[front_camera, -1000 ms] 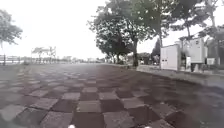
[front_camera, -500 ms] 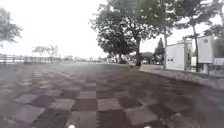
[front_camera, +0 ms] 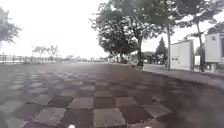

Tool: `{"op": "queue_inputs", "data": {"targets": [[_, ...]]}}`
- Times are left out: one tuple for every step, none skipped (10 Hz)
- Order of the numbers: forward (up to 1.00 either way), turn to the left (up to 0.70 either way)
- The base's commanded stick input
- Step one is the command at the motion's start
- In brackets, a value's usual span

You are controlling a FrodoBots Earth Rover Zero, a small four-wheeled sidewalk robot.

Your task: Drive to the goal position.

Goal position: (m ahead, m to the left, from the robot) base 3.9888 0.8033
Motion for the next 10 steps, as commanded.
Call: {"op": "queue_inputs", "data": {"targets": [[0.7, 0.0], [0.7, 0.0], [0.7, 0.0], [0.7, -0.1], [0.7, -0.35], [0.7, -0.35], [0.7, -0.35], [0.7, -0.35], [0.7, -0.35], [0.7, -0.35]]}}
